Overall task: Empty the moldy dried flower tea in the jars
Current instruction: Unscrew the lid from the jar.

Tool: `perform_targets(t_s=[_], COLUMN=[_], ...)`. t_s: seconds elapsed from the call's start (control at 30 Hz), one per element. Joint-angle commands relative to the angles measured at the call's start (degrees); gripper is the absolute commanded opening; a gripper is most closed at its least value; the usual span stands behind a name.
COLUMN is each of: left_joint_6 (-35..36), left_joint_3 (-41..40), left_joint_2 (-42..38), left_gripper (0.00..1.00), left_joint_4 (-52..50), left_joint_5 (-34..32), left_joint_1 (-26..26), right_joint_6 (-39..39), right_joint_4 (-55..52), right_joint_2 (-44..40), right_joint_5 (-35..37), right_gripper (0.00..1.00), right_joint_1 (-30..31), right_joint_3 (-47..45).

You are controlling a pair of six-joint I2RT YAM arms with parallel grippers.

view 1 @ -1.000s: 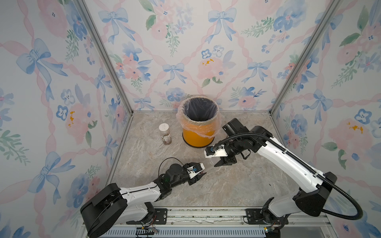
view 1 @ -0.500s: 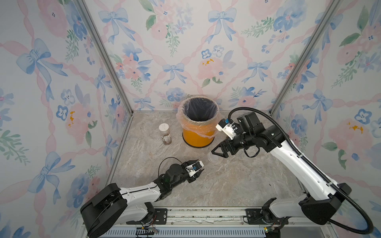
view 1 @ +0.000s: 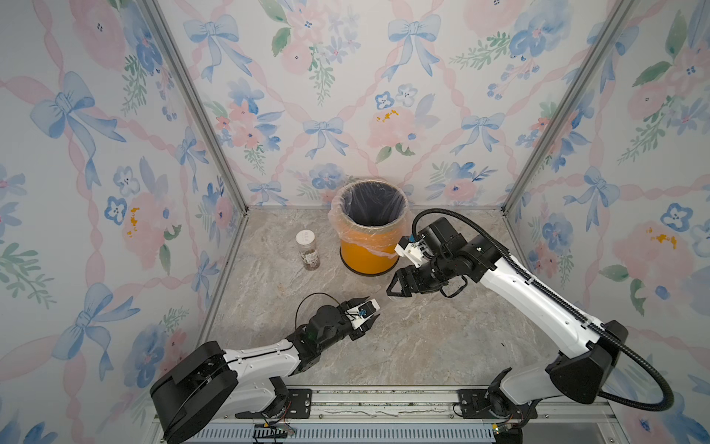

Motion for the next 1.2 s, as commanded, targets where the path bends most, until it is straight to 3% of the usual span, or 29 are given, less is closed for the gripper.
perform_targets(t_s=[0.0, 0.17, 0.37, 0.43, 0.5, 0.63, 0.77, 1.0, 1.17], left_joint_6=[1.03, 1.05, 1.46, 1.56, 1.73, 1.67, 1.58, 1.63, 1.73], left_joint_3=[1.41, 0.97, 0.45, 0.36, 0.29, 0.27, 0.07, -0.04, -0.05], left_joint_2=[0.44, 0.43, 0.40, 0.25, 0.08, 0.56, 0.66, 0.70, 0.80], left_gripper=[0.49, 0.49, 0.49, 0.50, 0.50, 0.50, 0.51, 0.52, 0.52], left_joint_4=[2.28, 2.29, 2.34, 2.29, 2.25, 2.30, 2.13, 2.05, 2.05], left_joint_5=[-0.25, 0.24, 3.76, 5.92, 8.24, 10.53, 11.11, 11.07, 9.59], left_joint_1=[-0.14, -0.17, -0.17, -0.10, -0.10, -0.11, -0.10, -0.10, -0.10], right_joint_6=[-0.63, -3.04, -16.20, -26.65, -37.58, -60.39, -75.67, -85.50, -83.13], right_joint_4=[-2.14, -2.29, -2.43, -2.49, -1.87, -1.23, -0.87, -4.61, -2.36], right_joint_2=[1.87, 1.83, 1.44, 0.65, -1.68, -4.05, -4.20, 1.13, 1.20], right_joint_5=[0.60, 0.80, -0.43, -2.23, -4.12, -3.60, -0.79, 3.07, 3.14], right_gripper=[0.67, 0.48, 0.43, 0.36, 0.35, 0.37, 0.42, 0.38, 0.45], right_joint_1=[0.91, 1.19, 1.62, 2.02, 2.56, 4.51, 5.50, 5.84, 5.63], right_joint_3=[1.55, 2.05, 2.90, 2.33, 0.30, -2.59, -3.16, 1.99, 1.37])
